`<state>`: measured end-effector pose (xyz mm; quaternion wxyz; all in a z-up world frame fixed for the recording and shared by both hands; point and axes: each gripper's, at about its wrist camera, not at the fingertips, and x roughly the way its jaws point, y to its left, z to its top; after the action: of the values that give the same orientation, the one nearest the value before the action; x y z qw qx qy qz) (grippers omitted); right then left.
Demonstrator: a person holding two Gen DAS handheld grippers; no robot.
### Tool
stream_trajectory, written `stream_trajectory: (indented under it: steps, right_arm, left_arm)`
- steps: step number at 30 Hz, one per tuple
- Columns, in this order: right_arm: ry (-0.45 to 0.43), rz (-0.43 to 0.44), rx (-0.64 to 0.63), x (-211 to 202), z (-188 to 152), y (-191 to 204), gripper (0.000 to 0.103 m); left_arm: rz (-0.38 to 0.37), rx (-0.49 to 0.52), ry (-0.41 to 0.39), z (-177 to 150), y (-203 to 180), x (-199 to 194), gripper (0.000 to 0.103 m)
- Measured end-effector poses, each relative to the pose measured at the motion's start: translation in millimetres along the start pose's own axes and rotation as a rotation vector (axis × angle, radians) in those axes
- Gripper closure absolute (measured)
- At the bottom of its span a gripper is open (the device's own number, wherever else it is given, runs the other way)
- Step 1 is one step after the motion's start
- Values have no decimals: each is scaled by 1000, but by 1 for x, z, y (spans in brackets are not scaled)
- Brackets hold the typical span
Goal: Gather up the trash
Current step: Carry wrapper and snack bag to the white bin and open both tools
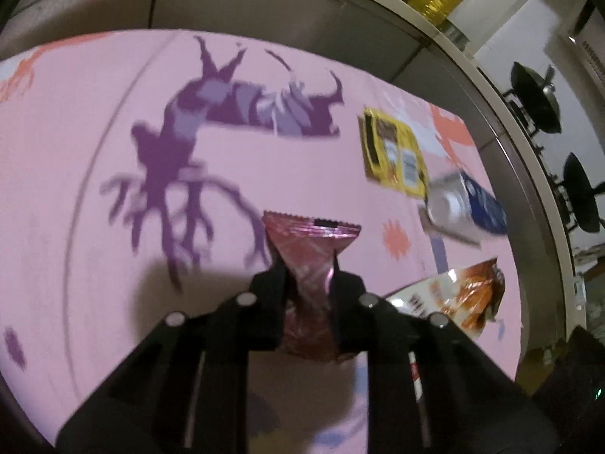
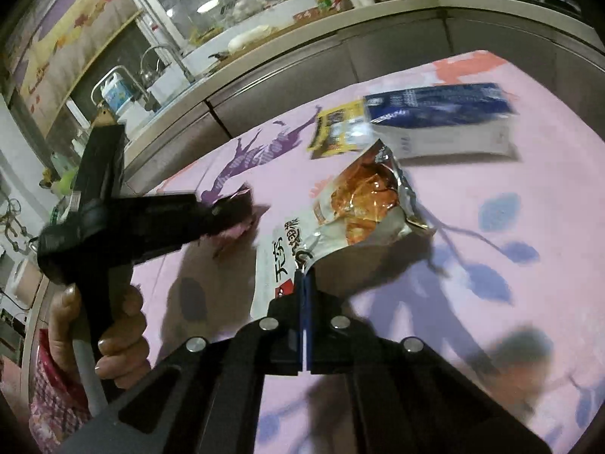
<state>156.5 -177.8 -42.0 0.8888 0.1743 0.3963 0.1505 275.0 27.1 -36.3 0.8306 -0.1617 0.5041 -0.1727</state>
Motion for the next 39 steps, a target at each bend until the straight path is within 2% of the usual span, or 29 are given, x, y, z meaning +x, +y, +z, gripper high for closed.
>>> stream_trajectory:
  steps: [5,8,11,16,21,24,25,28,35,36,39]
  right_arm:
    - [-59,-42,66,-47,-22,-36,103]
    - [-117,-89,120,-78,-32,-65,103]
    - [-182,-140,175,-109,-39,-97,103]
    - [-322,-242,286,-168,-52,-165,103]
    - [-393,-355,376,-209,-65,-228,103]
    - [-376,-470,313,-227,-63,-252,103]
    - [-349,-529,259,-230,-60,-258,103]
    - [-266,-602,158,-229,-56,-274,103]
    - [-136,-591,55,-194,-52,-288,103]
    - [-118,-590,51,-188,-49,-290,103]
    - [-98,-558,89,-177,-51,-300,103]
  left_arm:
    - [-65,64,42,-35,-36,-7,86]
    - [-107,152,73,-49,-80,-2,86]
    - [-153,255,102,-59,-136,7,86]
    - [-223,437,163,-77,-253,34,86]
    - [-310,582,217,-101,-363,68,86]
    - [-361,627,266,-118,-416,96,86]
    - [-373,628,282,-122,-425,102,86]
    - [-392,625,320,-132,-451,126,86]
    - [-397,586,371,-139,-475,173,86]
    - [-390,577,388,-140,-476,182,84]
    - [-308,555,442,-145,-472,210,52]
